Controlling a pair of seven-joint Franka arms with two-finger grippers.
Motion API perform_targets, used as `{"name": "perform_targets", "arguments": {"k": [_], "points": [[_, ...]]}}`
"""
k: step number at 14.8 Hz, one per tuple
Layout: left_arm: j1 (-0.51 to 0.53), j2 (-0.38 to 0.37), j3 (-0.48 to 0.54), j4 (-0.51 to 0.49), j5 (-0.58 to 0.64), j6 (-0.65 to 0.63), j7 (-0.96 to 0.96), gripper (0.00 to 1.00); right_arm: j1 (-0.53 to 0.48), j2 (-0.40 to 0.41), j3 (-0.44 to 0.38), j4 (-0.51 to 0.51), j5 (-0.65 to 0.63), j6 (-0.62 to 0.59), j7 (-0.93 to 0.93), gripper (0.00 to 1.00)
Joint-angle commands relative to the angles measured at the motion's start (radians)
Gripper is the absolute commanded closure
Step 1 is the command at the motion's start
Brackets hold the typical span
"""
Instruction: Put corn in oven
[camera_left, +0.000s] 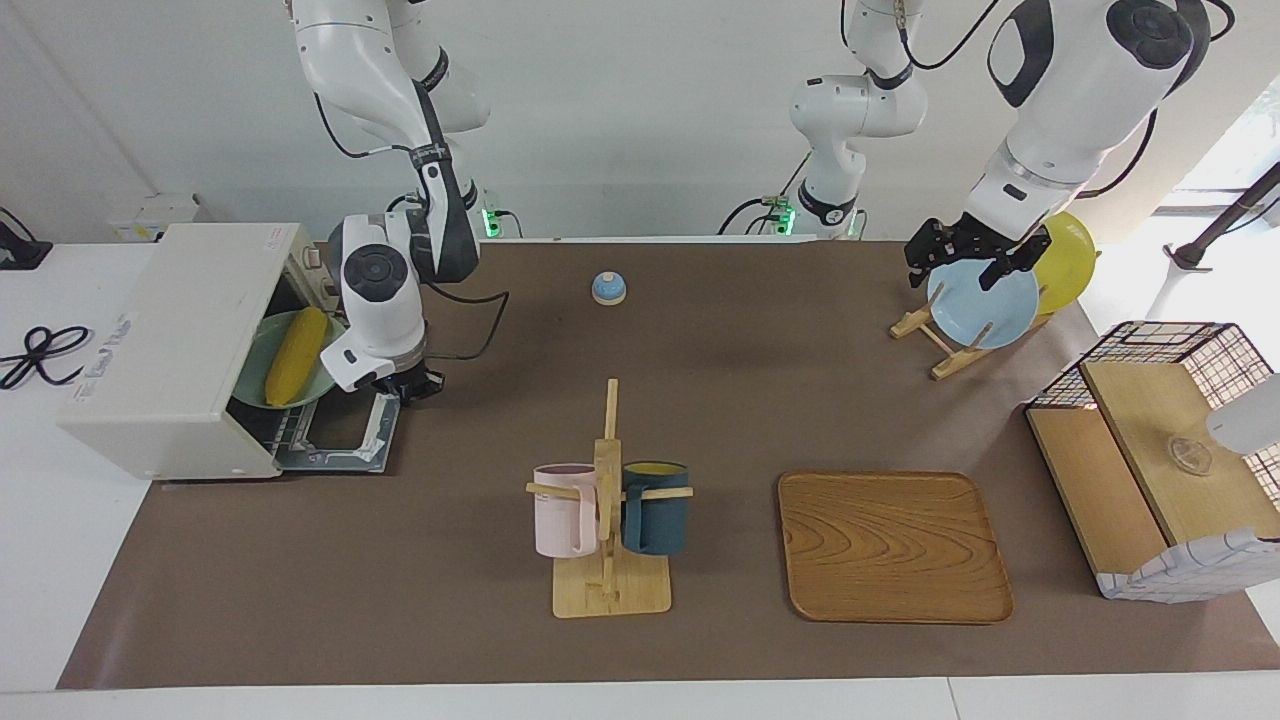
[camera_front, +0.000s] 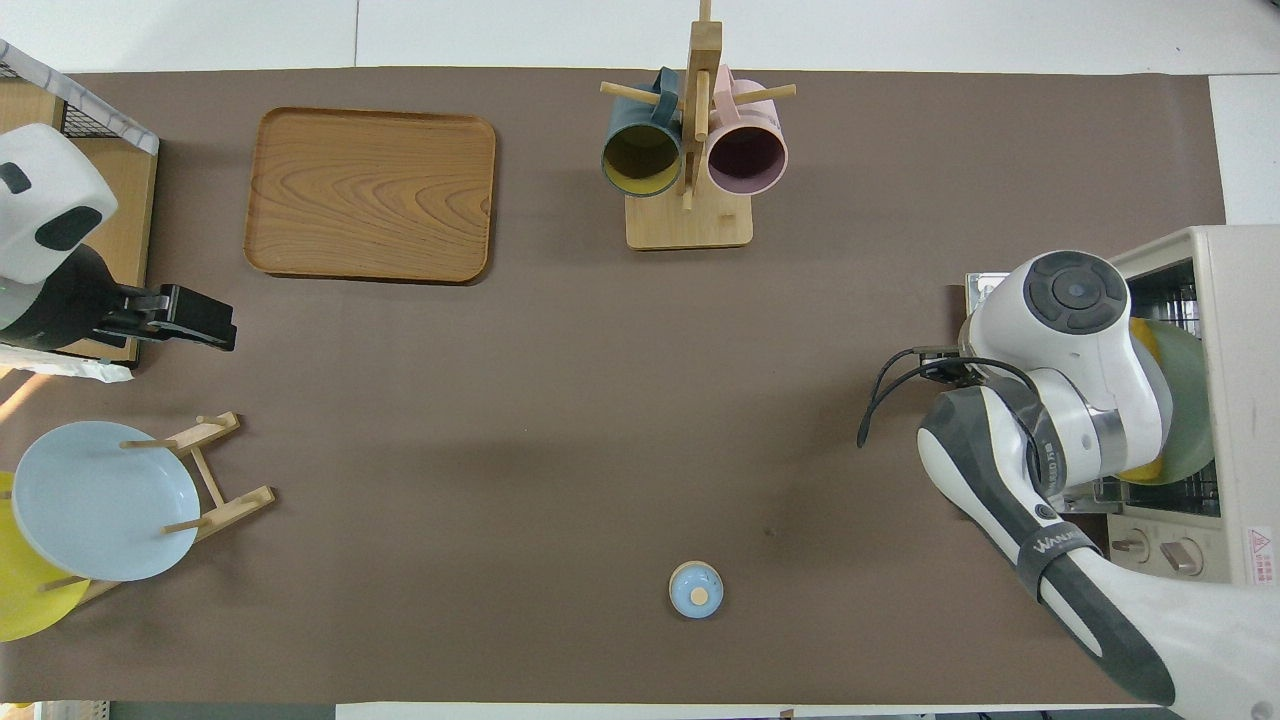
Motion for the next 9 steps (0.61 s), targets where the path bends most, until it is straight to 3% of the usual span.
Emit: {"name": "perform_targets", "arguments": {"k": [1, 9], "points": [[0.010, -0.009, -0.009, 0.002, 0.016, -0.010, 0.000, 0.00, -0.030, -0.018, 0.004, -0.011, -0.035, -0.002, -0.038, 1.00], [0.010, -0.009, -0.009, 0.002, 0.016, -0.010, 0.000, 0.00, -0.088, -0.095, -0.001, 0.133, -0.046, -0.251, -0.281, 1.00]]}}
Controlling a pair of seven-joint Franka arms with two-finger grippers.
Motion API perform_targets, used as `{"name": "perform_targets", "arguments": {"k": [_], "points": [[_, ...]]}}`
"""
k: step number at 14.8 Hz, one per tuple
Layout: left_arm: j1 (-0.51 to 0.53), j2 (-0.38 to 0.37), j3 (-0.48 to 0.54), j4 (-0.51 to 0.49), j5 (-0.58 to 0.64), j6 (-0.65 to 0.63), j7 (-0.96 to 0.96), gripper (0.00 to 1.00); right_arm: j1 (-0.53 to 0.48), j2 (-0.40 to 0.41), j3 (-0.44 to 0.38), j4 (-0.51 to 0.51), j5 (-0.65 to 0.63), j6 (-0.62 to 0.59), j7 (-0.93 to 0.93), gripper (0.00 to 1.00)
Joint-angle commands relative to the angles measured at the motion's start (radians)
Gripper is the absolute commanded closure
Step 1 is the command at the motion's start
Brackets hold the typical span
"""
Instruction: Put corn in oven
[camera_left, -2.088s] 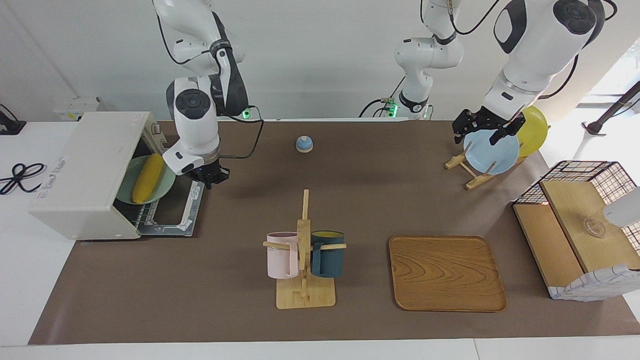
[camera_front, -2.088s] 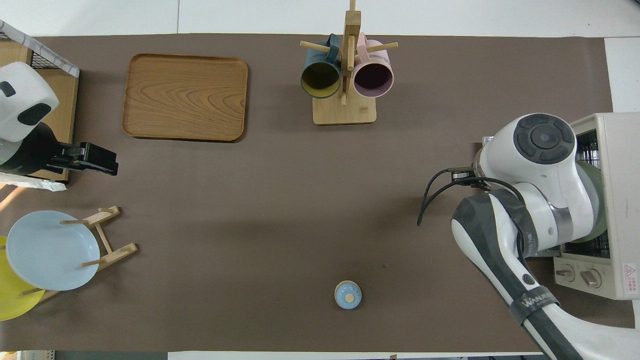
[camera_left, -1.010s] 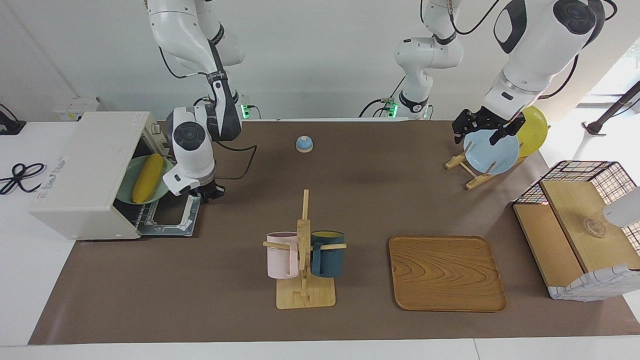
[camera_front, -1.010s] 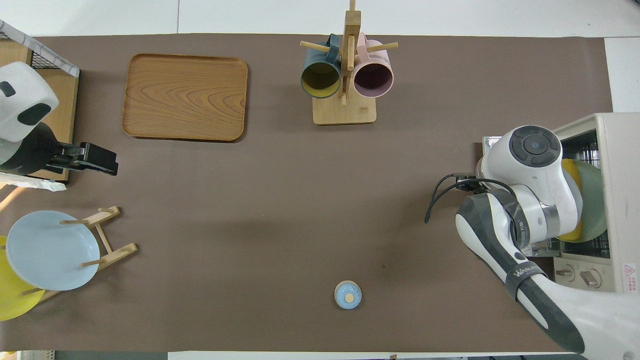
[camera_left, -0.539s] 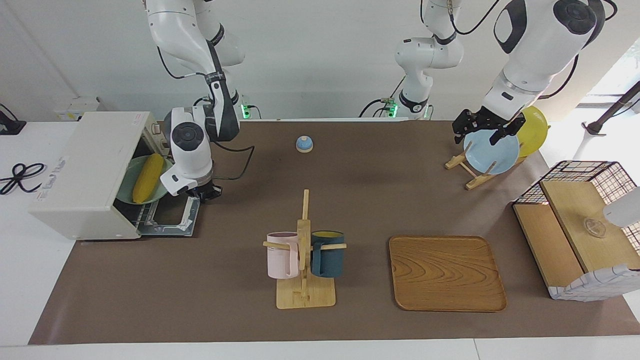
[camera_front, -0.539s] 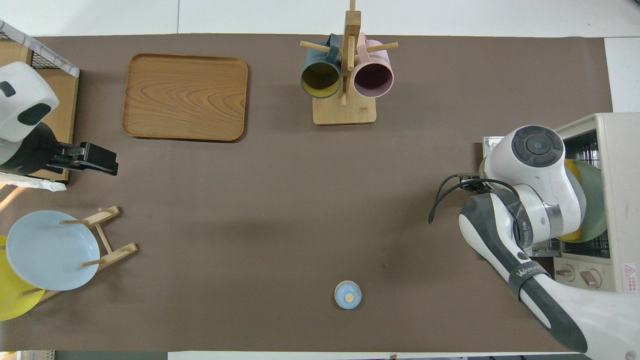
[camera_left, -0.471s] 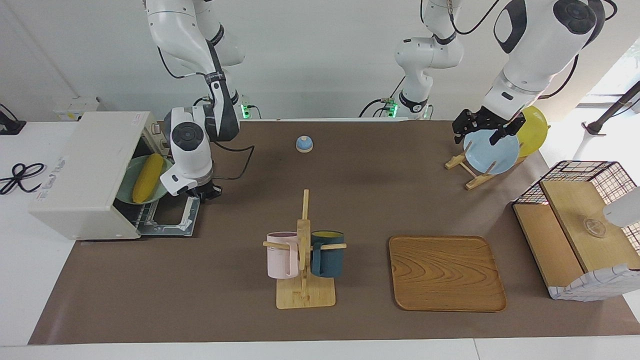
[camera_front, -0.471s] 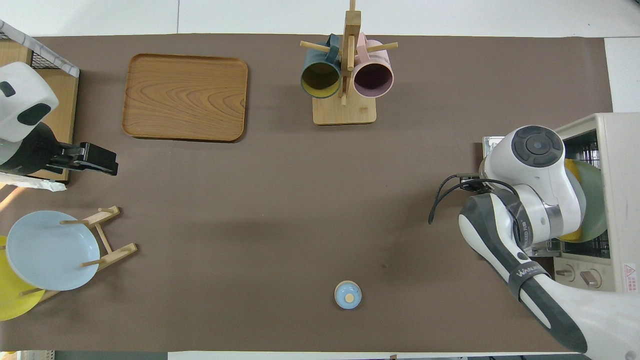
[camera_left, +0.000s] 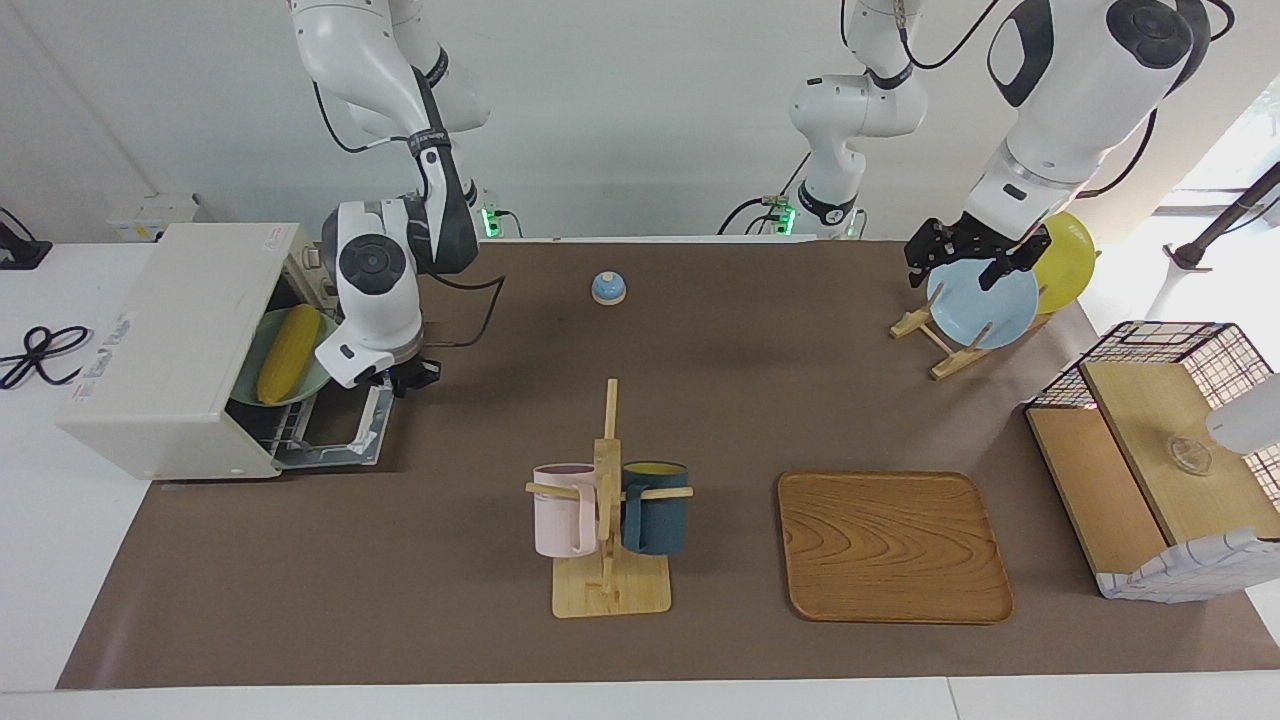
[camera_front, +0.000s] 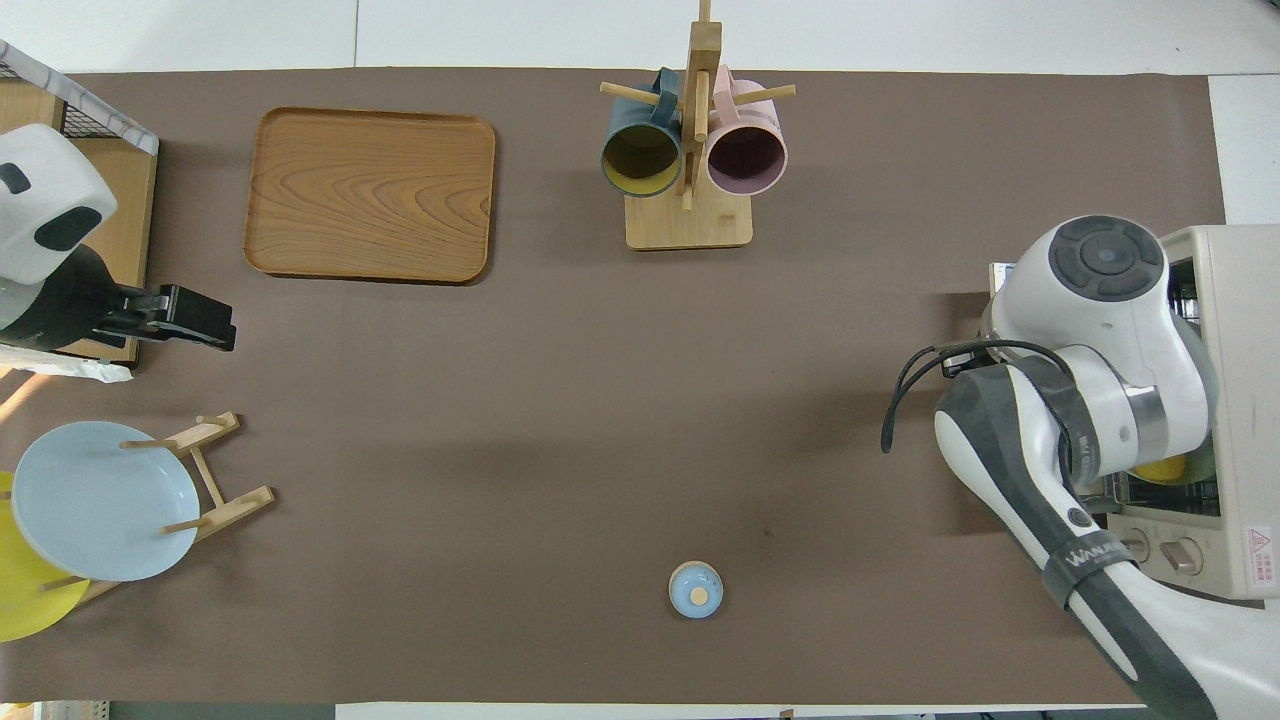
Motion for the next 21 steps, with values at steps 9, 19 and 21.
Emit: {"name": "perform_targets", "arguments": {"k": [9, 19, 21], "points": [[0.010, -0.009, -0.009, 0.002, 0.015, -0.010, 0.000, 0.00, -0.190, -0.114, -0.015, 0.039, -0.026, -0.118, -0.315, 1.00], [0.010, -0.009, -0.009, 0.002, 0.016, -0.010, 0.000, 0.00, -0.215, -0.168, -0.015, 0.068, 0.025, -0.210, -0.375, 1.00], [0.010, -0.009, -0.009, 0.002, 0.016, -0.010, 0.000, 0.00, -0.207, -0.180, -0.013, 0.089, 0.026, -0.247, -0.376, 0.94]]}}
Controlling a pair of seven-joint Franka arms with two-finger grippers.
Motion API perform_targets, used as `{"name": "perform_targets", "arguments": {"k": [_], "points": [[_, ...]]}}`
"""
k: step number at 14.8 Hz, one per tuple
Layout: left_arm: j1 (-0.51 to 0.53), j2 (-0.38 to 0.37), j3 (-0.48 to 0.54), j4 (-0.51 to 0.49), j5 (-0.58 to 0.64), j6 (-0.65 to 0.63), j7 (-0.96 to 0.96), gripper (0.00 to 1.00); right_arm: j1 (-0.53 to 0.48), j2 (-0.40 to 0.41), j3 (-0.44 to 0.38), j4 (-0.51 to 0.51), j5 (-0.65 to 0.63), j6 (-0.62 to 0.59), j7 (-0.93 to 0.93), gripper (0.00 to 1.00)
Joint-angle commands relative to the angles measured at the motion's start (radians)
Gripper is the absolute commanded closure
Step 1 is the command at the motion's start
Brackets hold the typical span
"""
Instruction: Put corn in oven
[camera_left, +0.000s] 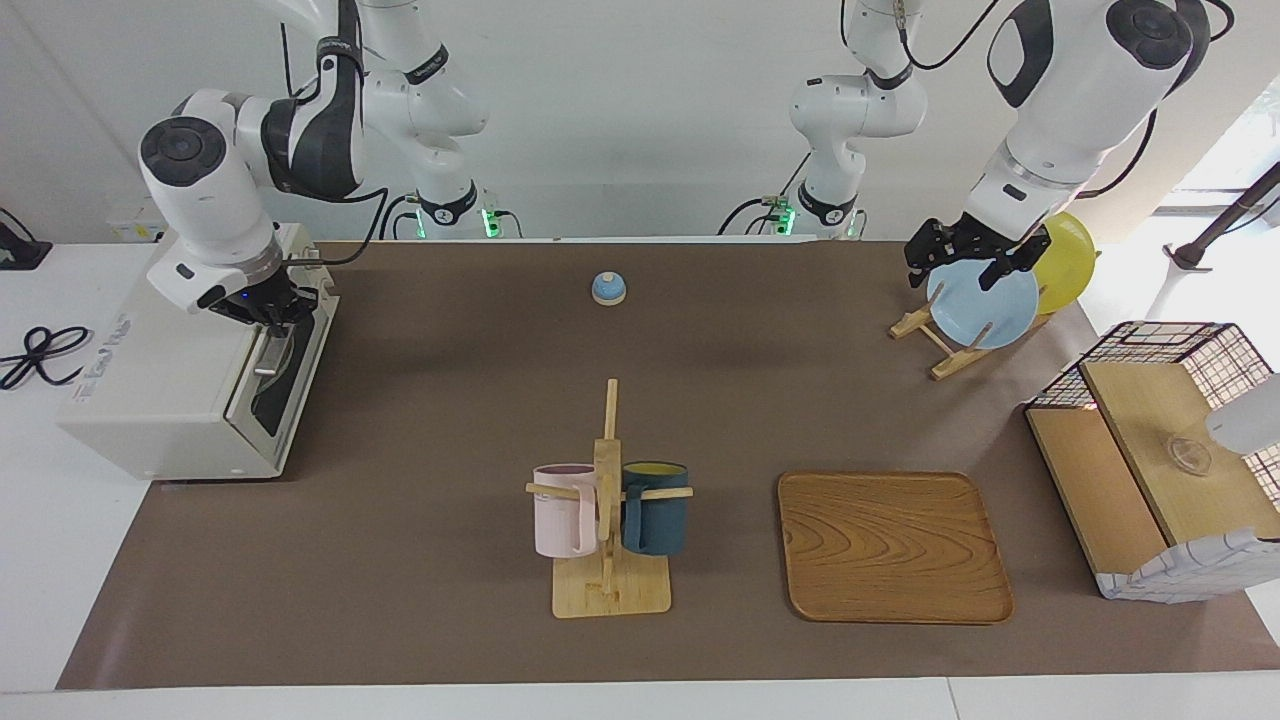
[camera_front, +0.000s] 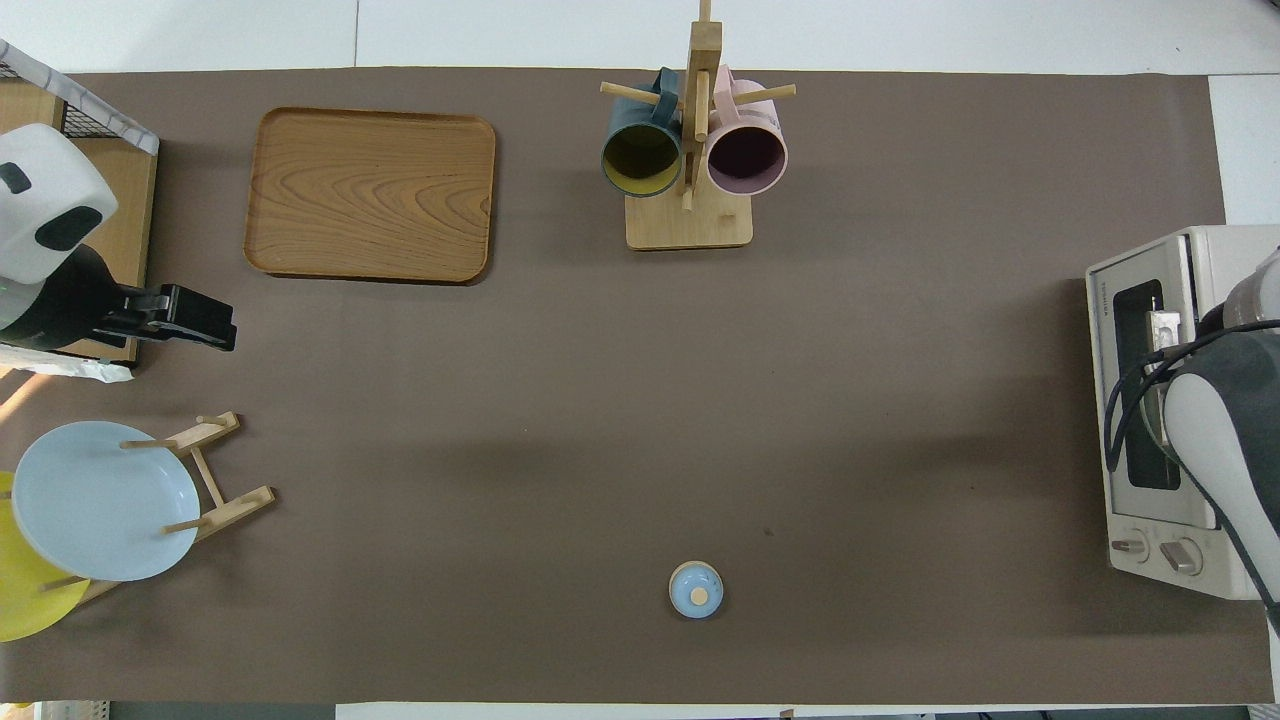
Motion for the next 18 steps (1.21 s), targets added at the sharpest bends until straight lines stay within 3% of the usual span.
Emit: {"name": "perform_targets", "arguments": {"k": [1, 3, 6, 8, 9, 10, 11, 18], "points": [[0.010, -0.009, -0.009, 0.002, 0.016, -0.010, 0.000, 0.00, -0.001, -0.027, 0.004, 0.023, 0.027, -0.069, -0.032, 0.91], [0.010, -0.009, -0.009, 0.002, 0.016, -0.010, 0.000, 0.00, 0.010, -0.027, 0.012, 0.089, 0.066, -0.141, -0.031, 0.83], [0.010, -0.009, -0.009, 0.002, 0.016, -0.010, 0.000, 0.00, 0.034, -0.021, 0.014, 0.182, 0.174, -0.208, -0.026, 0.50], [0.010, -0.009, -0.009, 0.002, 0.016, -0.010, 0.000, 0.00, 0.089, -0.018, 0.012, 0.221, 0.206, -0.248, 0.003, 0.39], [0.010, -0.009, -0.009, 0.002, 0.015, -0.010, 0.000, 0.00, 0.100, -0.018, 0.014, 0.230, 0.214, -0.259, 0.038, 0.28], [0.010, -0.009, -0.009, 0.002, 0.015, -0.010, 0.000, 0.00, 0.107, -0.018, 0.014, 0.230, 0.235, -0.259, 0.066, 0.04], [0.010, -0.009, -0.009, 0.002, 0.016, -0.010, 0.000, 0.00, 0.117, -0.020, 0.014, 0.230, 0.257, -0.258, 0.087, 0.00], [0.010, -0.009, -0.009, 0.002, 0.016, -0.010, 0.000, 0.00, 0.133, 0.041, 0.012, 0.339, 0.257, -0.265, 0.111, 0.00]]}}
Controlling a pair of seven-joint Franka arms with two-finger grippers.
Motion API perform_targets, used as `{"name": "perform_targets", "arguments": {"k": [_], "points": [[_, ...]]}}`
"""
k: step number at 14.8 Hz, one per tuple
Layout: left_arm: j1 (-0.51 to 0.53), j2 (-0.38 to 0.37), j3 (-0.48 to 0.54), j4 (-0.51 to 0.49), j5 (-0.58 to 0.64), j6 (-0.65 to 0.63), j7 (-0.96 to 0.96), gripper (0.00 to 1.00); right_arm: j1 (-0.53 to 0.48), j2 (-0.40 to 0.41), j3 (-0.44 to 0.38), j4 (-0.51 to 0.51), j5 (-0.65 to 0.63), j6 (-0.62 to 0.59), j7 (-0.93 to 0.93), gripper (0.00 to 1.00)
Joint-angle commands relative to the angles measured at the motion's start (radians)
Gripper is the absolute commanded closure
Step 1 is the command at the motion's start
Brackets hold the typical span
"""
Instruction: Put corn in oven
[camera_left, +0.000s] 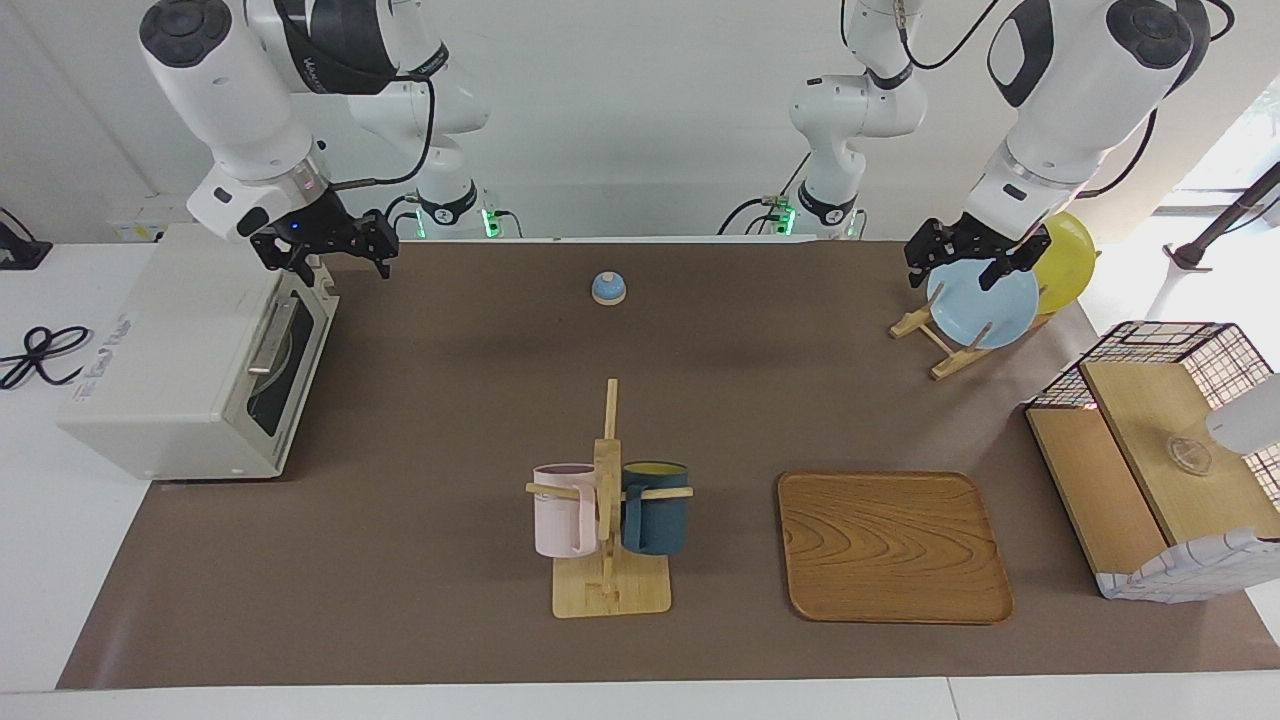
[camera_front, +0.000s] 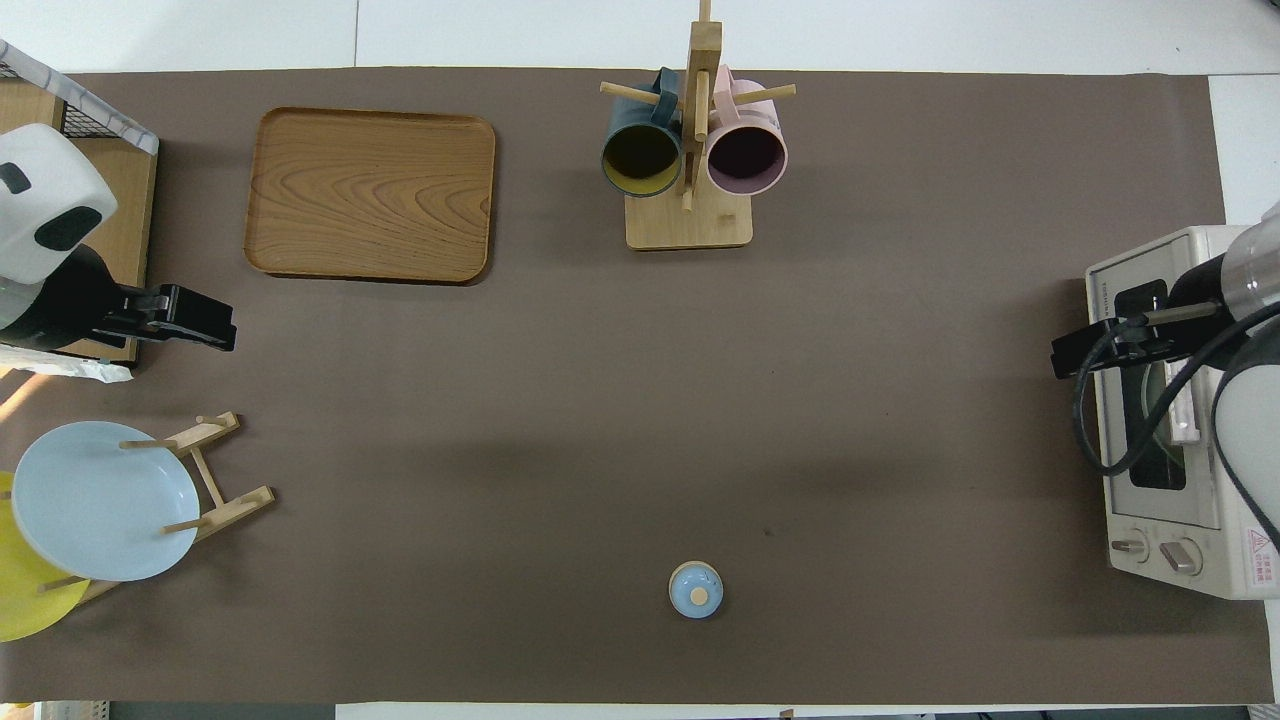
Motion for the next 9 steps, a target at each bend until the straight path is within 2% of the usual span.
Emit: {"name": "perform_targets", "arguments": {"k": [1, 5, 9], "points": [[0.010, -0.009, -0.009, 0.002, 0.015, -0.010, 0.000, 0.00, -0.006, 0.060, -0.002, 0.084, 0.015, -0.024, 0.012, 0.00], [0.010, -0.009, -0.009, 0.002, 0.016, -0.010, 0.000, 0.00, 0.000, 0.089, -0.002, 0.133, 0.012, -0.056, 0.016, 0.00], [0.010, -0.009, -0.009, 0.002, 0.016, -0.010, 0.000, 0.00, -0.005, 0.092, -0.002, 0.132, 0.018, -0.044, 0.038, 0.00]]}}
